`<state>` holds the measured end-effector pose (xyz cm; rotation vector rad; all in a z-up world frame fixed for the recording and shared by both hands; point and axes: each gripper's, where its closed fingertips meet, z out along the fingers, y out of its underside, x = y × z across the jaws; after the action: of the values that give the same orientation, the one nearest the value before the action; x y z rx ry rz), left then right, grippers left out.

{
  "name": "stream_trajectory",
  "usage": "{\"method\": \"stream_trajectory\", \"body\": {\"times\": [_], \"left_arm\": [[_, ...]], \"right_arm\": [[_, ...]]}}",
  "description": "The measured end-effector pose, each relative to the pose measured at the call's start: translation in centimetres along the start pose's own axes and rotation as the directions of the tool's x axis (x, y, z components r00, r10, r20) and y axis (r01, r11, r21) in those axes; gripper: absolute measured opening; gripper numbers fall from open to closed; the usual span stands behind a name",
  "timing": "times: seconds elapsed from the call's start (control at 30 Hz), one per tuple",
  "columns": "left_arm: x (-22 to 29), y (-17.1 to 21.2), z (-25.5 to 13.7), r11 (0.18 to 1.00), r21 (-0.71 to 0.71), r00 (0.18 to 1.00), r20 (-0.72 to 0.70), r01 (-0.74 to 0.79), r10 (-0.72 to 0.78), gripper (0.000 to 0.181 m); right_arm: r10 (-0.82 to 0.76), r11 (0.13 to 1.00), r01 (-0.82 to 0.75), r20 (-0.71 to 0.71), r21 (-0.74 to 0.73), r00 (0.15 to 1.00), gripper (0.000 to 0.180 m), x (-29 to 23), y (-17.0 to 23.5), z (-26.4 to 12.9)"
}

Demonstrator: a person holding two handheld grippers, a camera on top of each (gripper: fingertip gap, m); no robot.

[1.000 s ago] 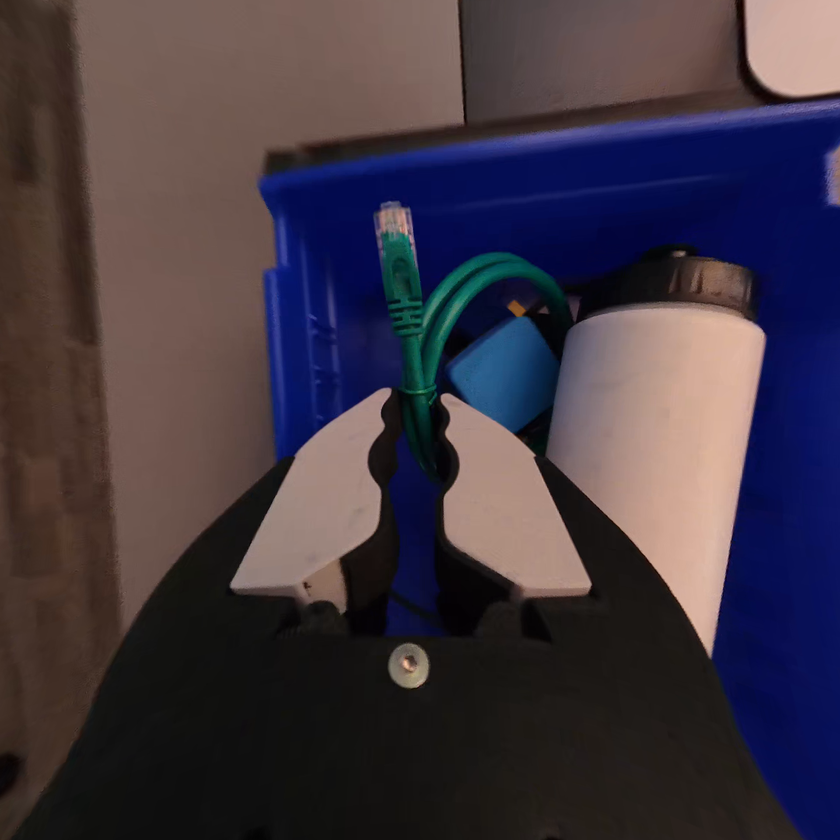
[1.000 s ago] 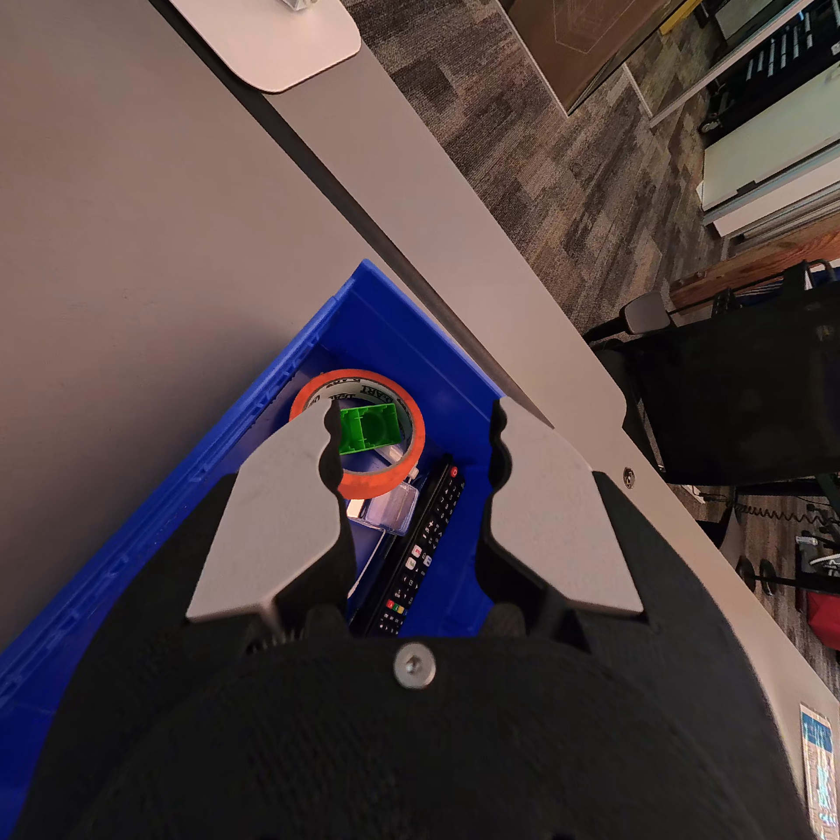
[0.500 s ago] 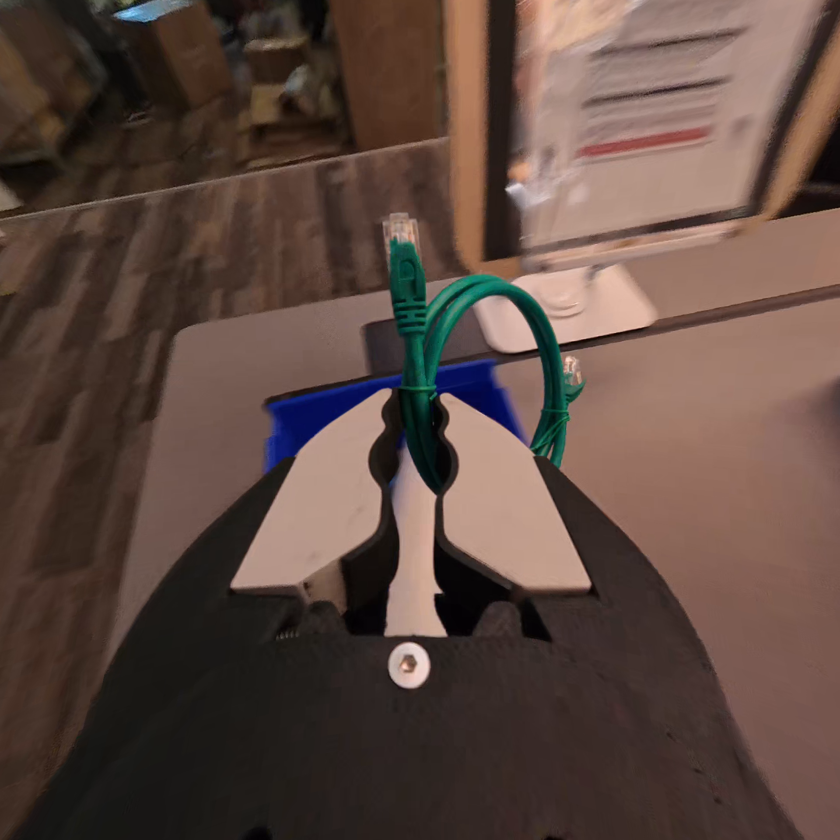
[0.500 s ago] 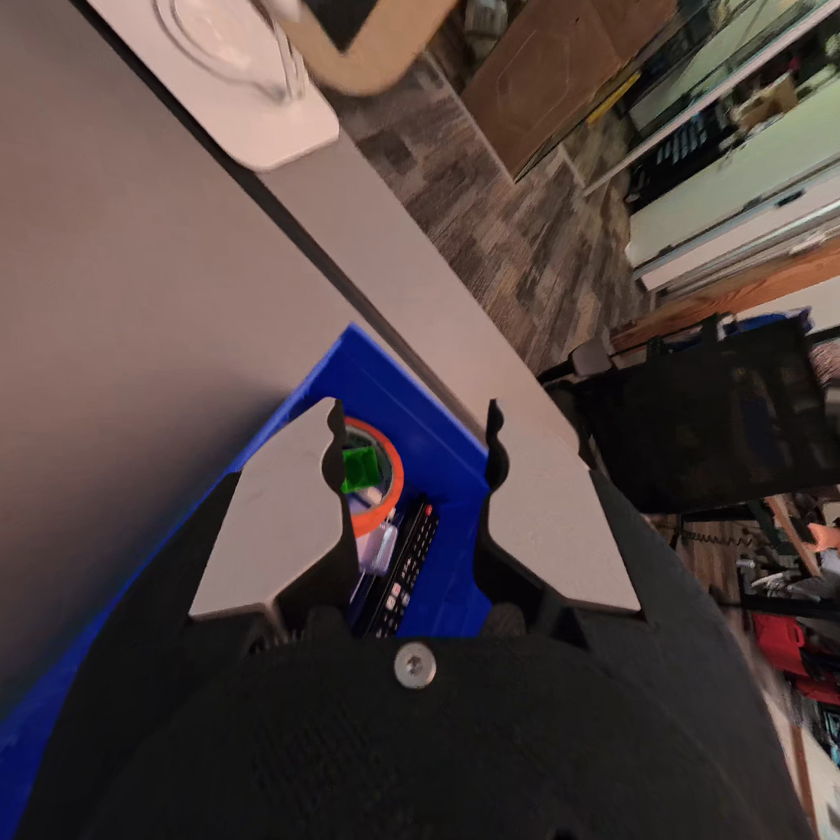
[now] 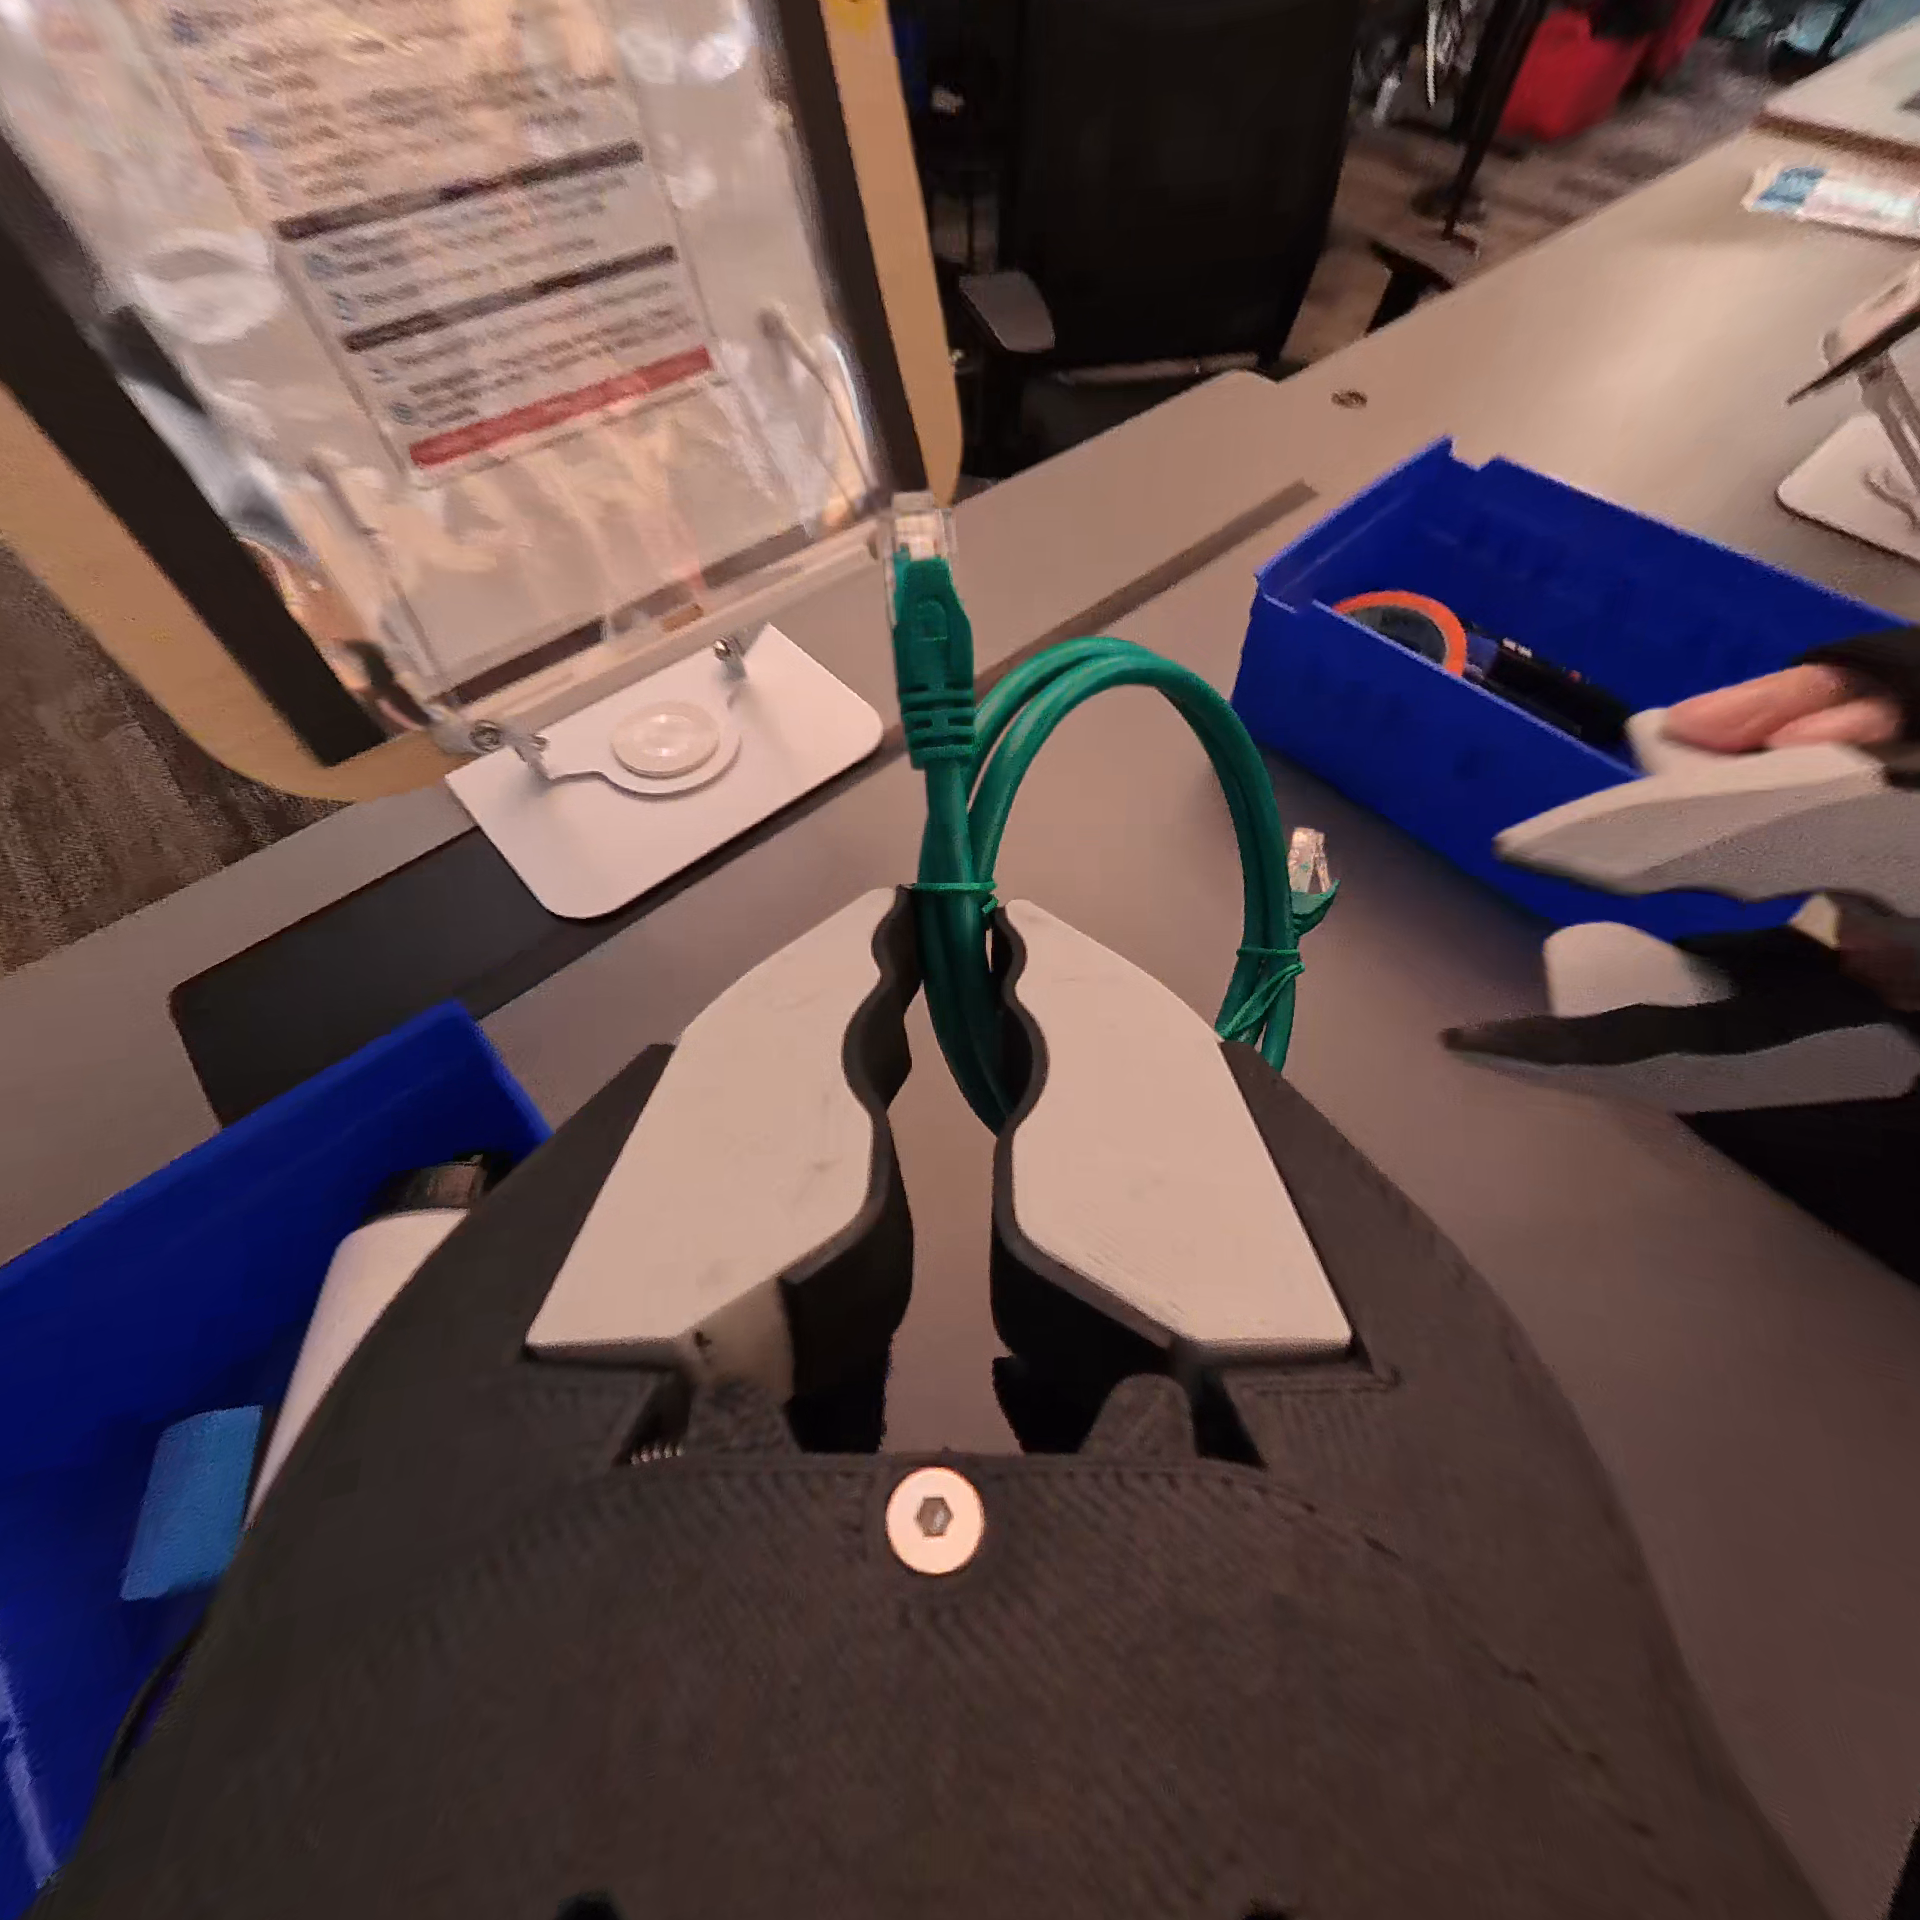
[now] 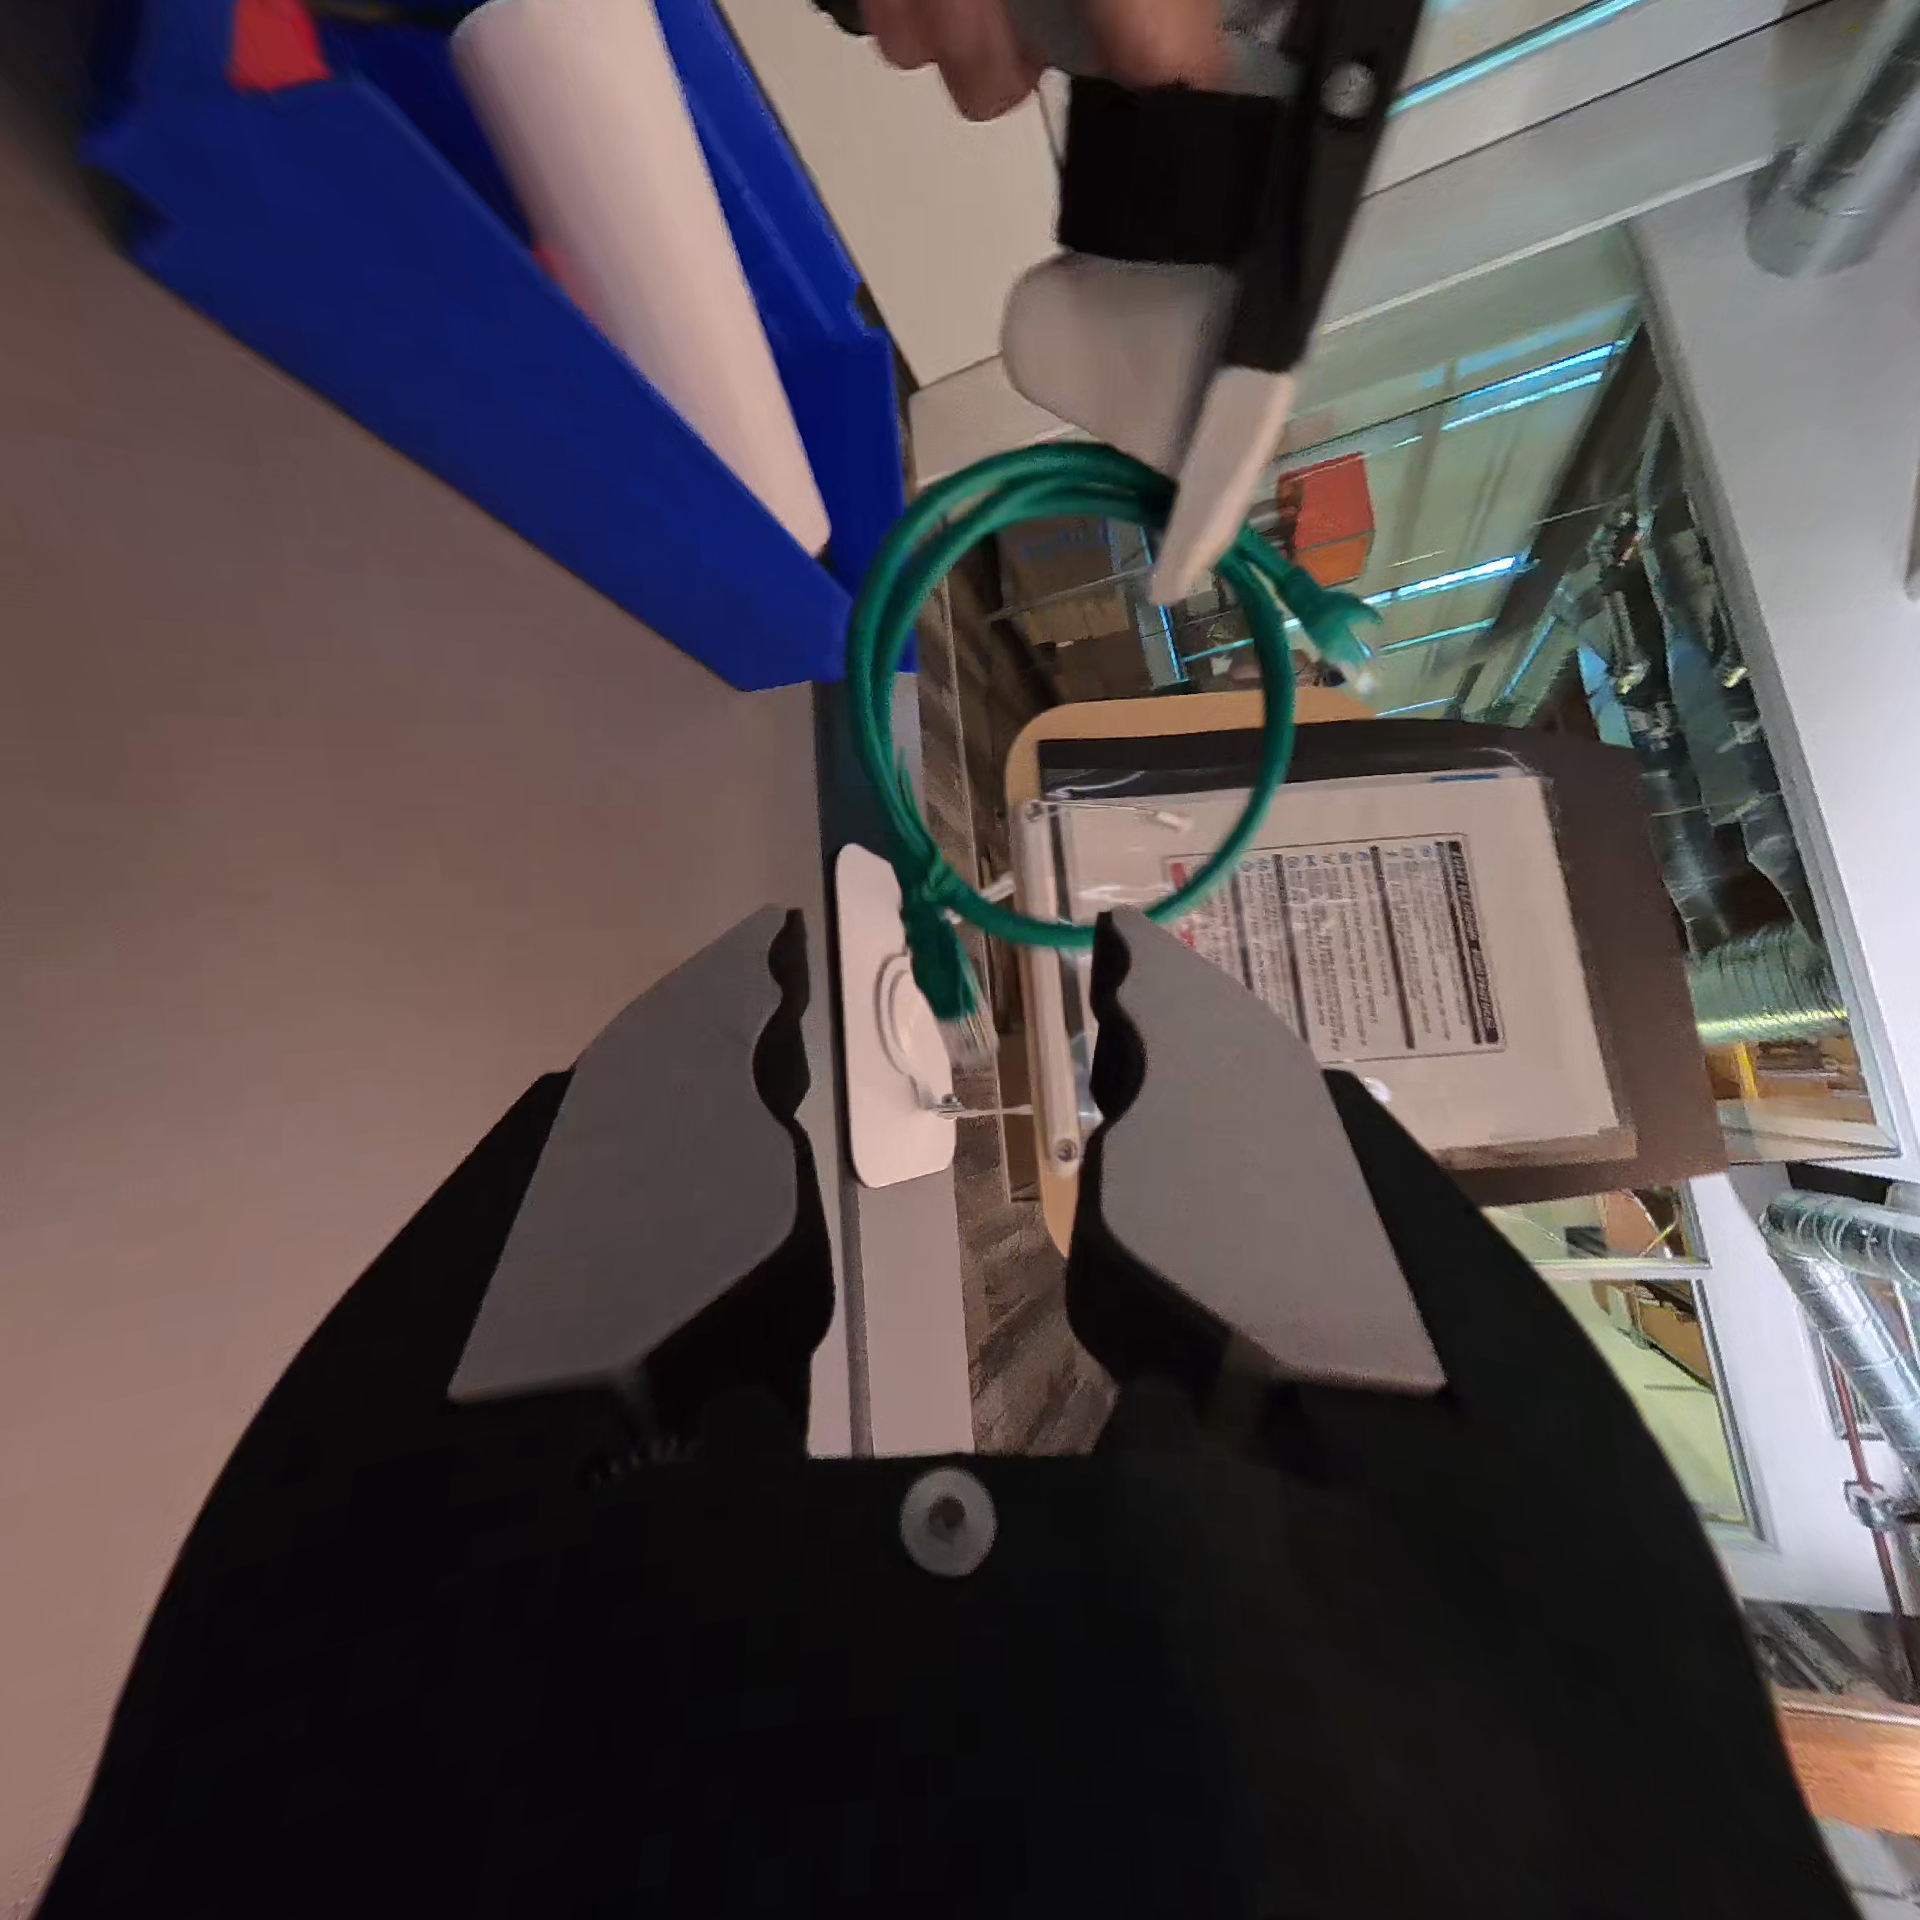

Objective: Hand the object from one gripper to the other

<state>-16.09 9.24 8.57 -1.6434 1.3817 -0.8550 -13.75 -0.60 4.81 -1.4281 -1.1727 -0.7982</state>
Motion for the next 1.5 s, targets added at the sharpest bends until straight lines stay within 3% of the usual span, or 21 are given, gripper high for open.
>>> {"method": "stream_trajectory", "body": {"times": [0.13, 0.27, 0.33, 0.43, 0.57, 0.63, 0.67, 0.77, 0.87, 0.9, 0.97, 1.07, 1.1, 1.2, 1.33, 1.4, 1.5], "left_arm": [[2.4, 1.0, 1.4, 0.997, -0.069, 0.999, -0.039, -0.039, 0.036, 0.012], [3.8, 1.6, 2.2, 0.993, -0.106, 0.996, -0.076, -0.06, 0.052, 0.012], [4.2, 1.5, 2.2, 0.994, -0.094, 0.994, -0.105, -0.047, 0.037, 0.012], [5.2, 0.2, 1.2, 0.999, -0.022, 0.977, -0.211, 0.037, -0.041, 0.014], [4.7, -3.5, -1.9, 0.965, 0.188, 0.947, -0.297, 0.183, -0.122, 0.06], [4.3, -4.3, -3.0, 0.947, 0.262, 0.948, -0.299, 0.187, -0.105, 0.058], [4.2, -4.3, -3.2, 0.949, 0.265, 0.952, -0.292, 0.171, -0.09, 0.056], [5.1, -3.5, -2.4, 0.97, 0.223, 0.956, -0.292, 0.096, -0.028, 0.056], [7.1, -2.6, -0.5, 0.982, 0.188, 0.947, -0.318, 0.015, 0.047, 0.056], [7.9, -2.2, 0.4, 0.983, 0.181, 0.944, -0.321, -0.018, 0.076, 0.056], [9.3, -1.3, 2.1, 0.981, 0.168, 0.937, -0.318, -0.094, 0.144, 0.056], [11.1, 0.5, 4.6, 0.958, 0.139, 0.913, -0.296, -0.25, 0.281, 0.063], [11.4, 1.0, 5.1, 0.941, 0.137, 0.901, -0.274, -0.31, 0.336, 0.071], [11.5, 1.4, 6.1, 0.857, 0.164, 0.85, -0.132, -0.489, 0.511, 0.07], [11.5, 0.8, 6.0, 0.718, 0.209, 0.744, 0.098, -0.664, 0.66, 0.036], [12.0, 1.3, 6.2, 0.699, 0.199, 0.723, 0.088, -0.687, 0.685, 0.016], [12.2, 1.5, 6.4, 0.721, 0.197, 0.742, 0.056, -0.664, 0.668, 0.009]], "right_arm": [[-0.052, 0.998, 0.054, 0.062, -0.037, 0.997, 0.048, -2.9, 0.2, 1.9], [-0.161, 0.975, 0.171, 0.081, -0.142, 0.984, 0.019, -4.1, 1.8, 2.9], [-0.138, 0.975, 0.155, 0.111, -0.162, 0.984, 0.011, -4.5, 2.3, 3.0], [0.011, 0.995, 0.002, 0.13, -0.103, 0.992, 0.011, -3.9, 1.2, 2.5], [0.35, 0.934, -0.355, 0.101, 0.034, 0.931, 0.009, -0.2, 0.3, 1.2], [0.598, 0.777, -0.611, 0.13, 0.15, 0.791, 0.009, 2.4, 0.4, 0.2], [0.712, 0.651, -0.731, 0.17, 0.203, 0.681, 0.009, 3.8, 0.7, -0.3], [0.893, 0.118, -0.951, 0.388, 0.285, 0.227, 0.009, 7.5, 2.6, -2.2], [0.761, -0.373, -0.911, 0.62, 0.177, -0.191, 0.008, 9.0, 5.2, -3.2], [0.688, -0.486, -0.865, 0.665, 0.126, -0.29, 0.008, 9.1, 6.0, -3.2], [0.542, -0.632, -0.775, 0.728, 0.023, -0.42, 0.008, 8.9, 6.9, -3.0], [0.345, -0.722, -0.677, 0.774, -0.142, -0.53, 0.008, 8.3, 6.2, -2.5], [0.289, -0.736, -0.65, 0.783, -0.186, -0.551, 0.008, 8.2, 5.8, -2.5], [0.203, -0.748, -0.607, 0.777, -0.27, -0.596, 0.008, 7.8, 4.5, -2.4], [0.163, -0.738, -0.596, 0.774, -0.316, -0.612, 0.007, 7.6, 3.1, -2.5], [0.176, -0.739, -0.601, 0.773, -0.305, -0.609, 0.009, 7.6, 3.0, -2.6], [0.162, -0.755, -0.579, 0.767, -0.308, -0.62, 0.009, 7.7, 3.2, -2.7]]}}
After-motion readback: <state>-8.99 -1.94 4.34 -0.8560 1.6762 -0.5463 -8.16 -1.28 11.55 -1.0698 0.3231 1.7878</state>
